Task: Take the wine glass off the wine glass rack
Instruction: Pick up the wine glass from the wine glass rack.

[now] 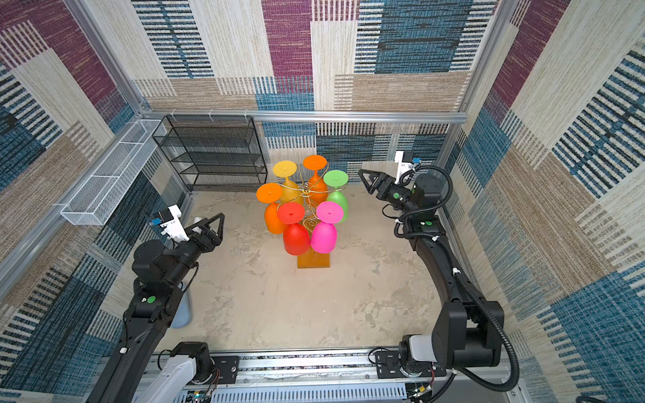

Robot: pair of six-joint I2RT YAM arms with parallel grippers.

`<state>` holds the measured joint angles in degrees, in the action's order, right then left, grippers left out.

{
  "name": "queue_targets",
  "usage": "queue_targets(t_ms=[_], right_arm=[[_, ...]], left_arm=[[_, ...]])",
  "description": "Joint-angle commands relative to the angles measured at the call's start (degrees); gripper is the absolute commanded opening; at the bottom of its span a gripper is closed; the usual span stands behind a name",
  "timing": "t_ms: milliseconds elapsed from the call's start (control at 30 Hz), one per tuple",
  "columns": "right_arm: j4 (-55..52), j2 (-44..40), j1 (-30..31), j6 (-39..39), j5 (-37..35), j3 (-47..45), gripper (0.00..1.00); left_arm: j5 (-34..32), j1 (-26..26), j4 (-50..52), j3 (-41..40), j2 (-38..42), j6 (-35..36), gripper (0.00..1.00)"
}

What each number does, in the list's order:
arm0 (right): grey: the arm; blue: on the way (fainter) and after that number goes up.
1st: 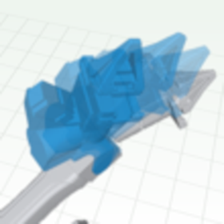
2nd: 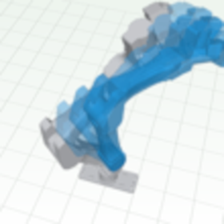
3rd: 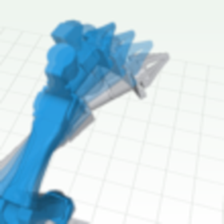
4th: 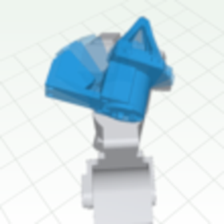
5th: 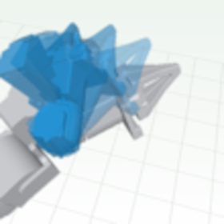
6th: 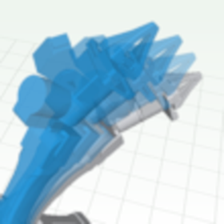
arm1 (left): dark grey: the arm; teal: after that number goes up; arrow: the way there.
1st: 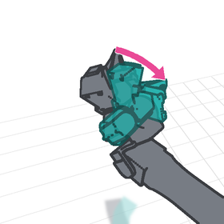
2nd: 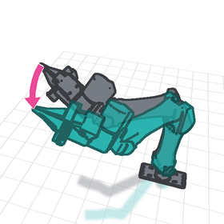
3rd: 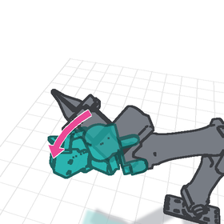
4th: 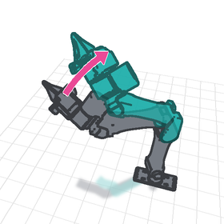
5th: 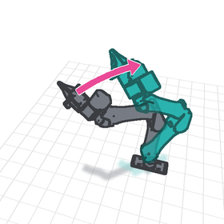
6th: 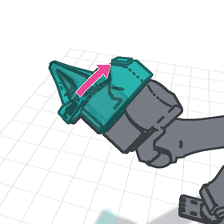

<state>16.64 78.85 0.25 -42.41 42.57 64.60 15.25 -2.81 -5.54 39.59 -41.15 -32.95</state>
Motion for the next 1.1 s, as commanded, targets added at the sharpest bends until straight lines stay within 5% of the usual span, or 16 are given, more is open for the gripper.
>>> queue_targets(t_ms=[0, 1067], right_arm=[[2.4, 0.6, 0.3, -2.6, 3.6, 0.8, 0.76], [-3.7, 6.7, 7.3, 3.0, 0.1, 7.8, 0.52]], left_arm=[[1.4, -0.1, 3.9, 0.3, 1.1, 0.9, 0.79], [2.6, -1.4, 4.0, -0.8, 0.4, 2.1, 0.75]])
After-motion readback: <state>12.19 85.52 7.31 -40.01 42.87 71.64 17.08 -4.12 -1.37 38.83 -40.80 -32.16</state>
